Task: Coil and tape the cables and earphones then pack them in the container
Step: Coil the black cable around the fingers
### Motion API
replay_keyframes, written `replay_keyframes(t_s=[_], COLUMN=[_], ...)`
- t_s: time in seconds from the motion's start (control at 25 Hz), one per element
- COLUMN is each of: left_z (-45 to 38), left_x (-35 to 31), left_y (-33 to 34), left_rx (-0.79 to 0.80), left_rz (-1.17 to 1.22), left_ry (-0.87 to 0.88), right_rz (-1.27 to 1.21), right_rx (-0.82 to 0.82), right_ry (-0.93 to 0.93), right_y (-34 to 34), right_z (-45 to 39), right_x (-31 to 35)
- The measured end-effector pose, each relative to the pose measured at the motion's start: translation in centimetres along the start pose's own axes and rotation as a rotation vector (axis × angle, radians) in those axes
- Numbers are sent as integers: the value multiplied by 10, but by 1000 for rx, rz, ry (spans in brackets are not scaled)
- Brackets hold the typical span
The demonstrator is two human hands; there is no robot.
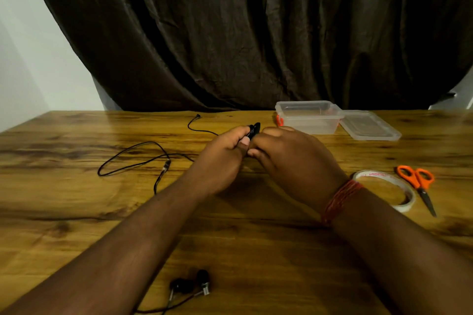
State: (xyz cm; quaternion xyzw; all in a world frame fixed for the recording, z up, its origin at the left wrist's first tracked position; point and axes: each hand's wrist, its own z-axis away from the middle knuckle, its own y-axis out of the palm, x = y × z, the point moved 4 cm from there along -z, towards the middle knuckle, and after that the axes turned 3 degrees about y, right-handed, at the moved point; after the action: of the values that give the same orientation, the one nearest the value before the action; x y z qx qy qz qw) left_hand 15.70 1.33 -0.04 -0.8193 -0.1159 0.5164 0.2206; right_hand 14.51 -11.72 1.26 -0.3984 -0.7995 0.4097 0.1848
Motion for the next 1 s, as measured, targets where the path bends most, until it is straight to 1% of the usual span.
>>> replay_keyframes(t_s=[0.12, 0.24, 0.4, 0.64, 0.76, 0.88, 1.0], left_z=[-1, 2, 5, 0, 1, 0, 0], left_x=[1, 2, 1, 1, 1, 5, 4], left_y=[1, 9, 8, 7, 5, 3, 2], left_rx=[40, 148, 228, 193, 177, 128, 104], left_rz=[-3, 94, 125, 293, 333, 372, 485], left_ry=[-13, -60, -42, -79, -91, -118, -135], right_rz=[22, 41, 61, -58, -178, -305, -402], right_rx=[-48, -62, -74, -88, -91, -92, -99], right_ry=[15, 30, 68, 85, 56, 15, -2], right_y=[-5, -8, -8, -7, -5, -5, -7], right_z=[-2, -4, -5, -6, -7, -7, -7], right_x=[-4, -10, -18, -20, -20, -19, -18])
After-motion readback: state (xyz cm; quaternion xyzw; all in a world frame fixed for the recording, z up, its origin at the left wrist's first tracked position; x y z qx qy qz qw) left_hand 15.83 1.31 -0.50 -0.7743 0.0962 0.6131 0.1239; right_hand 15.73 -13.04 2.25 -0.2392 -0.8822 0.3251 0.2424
